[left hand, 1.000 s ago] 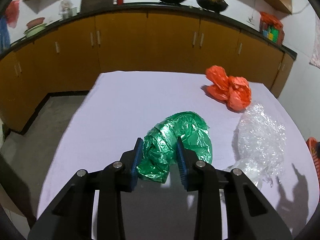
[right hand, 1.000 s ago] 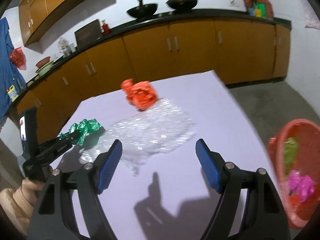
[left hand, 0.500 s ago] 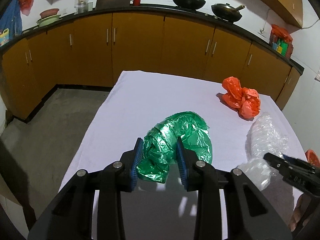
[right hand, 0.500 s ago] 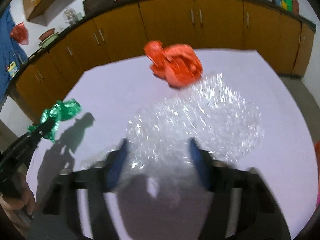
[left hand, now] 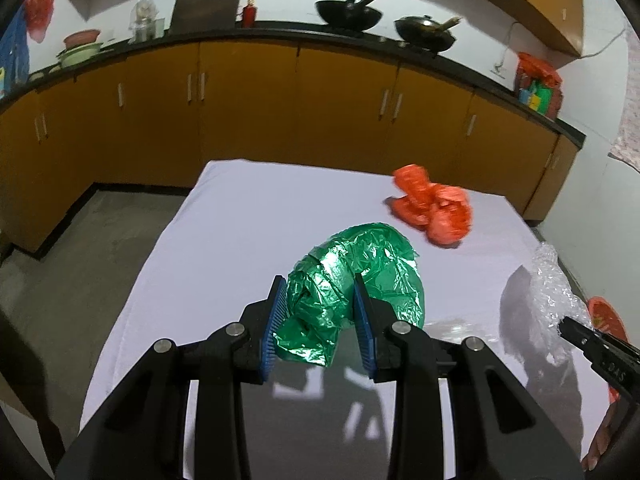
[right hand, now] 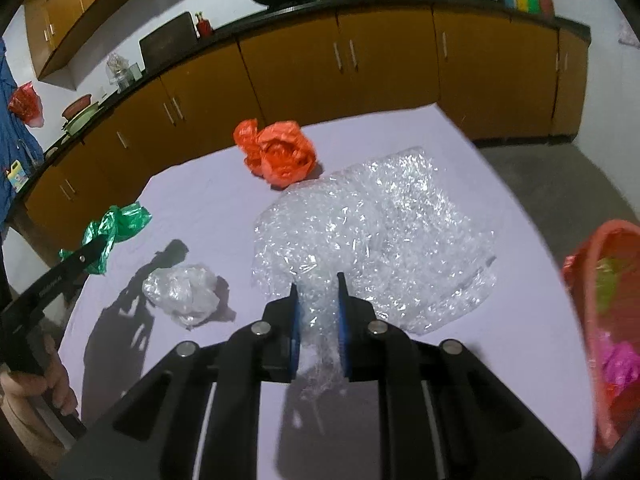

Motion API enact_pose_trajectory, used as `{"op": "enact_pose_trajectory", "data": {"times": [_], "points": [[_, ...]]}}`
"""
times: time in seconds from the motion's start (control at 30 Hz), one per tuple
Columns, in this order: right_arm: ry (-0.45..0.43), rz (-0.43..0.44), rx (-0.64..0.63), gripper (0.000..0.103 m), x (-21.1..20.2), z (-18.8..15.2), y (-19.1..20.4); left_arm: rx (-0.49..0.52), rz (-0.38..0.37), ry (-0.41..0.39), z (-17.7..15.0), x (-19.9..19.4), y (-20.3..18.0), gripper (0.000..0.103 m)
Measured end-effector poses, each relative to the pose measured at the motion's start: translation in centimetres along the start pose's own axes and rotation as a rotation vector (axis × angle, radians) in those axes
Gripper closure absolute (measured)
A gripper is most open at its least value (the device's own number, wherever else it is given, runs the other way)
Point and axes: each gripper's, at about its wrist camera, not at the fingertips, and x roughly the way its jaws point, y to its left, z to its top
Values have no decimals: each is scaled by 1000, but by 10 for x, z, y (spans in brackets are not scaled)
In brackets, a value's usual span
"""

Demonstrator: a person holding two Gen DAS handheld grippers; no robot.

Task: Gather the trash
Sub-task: 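Grasp the clear bubble wrap with the right gripper while the left gripper holds the green bag, then carry the green bag and bubble wrap to the wastebasket and open both grippers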

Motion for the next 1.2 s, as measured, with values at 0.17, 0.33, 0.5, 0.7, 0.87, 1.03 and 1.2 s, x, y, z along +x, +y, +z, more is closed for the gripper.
{"op": "enact_pose_trajectory", "data": {"times": [0.17, 0.33, 0.5, 0.7, 0.87, 1.03, 1.2], "points": [[-57, -23, -4, 87, -37, -4, -13, 25, -42, -26, 4, -16, -28, 70], [-106, -45, 24, 87, -75, -10, -33, 50, -87, -42, 3, -30, -58, 70], [-144, -87, 54, 87, -107, -18, -57, 64, -128, -42, 0, -37, -83, 70], [-177, -159, 86, 87, -137, -31, -89, 91, -172, -32, -4, -42, -113, 70], [-195, -218, 116, 87, -157, -43, -114, 114, -215, -16, -10, -44, -140, 70], [-210, -269, 140, 87, -175, -53, -136, 135, -258, 0, -17, -45, -165, 70], [-221, -309, 168, 87, -188, -59, -156, 150, -292, 13, -21, -45, -185, 70]]}}
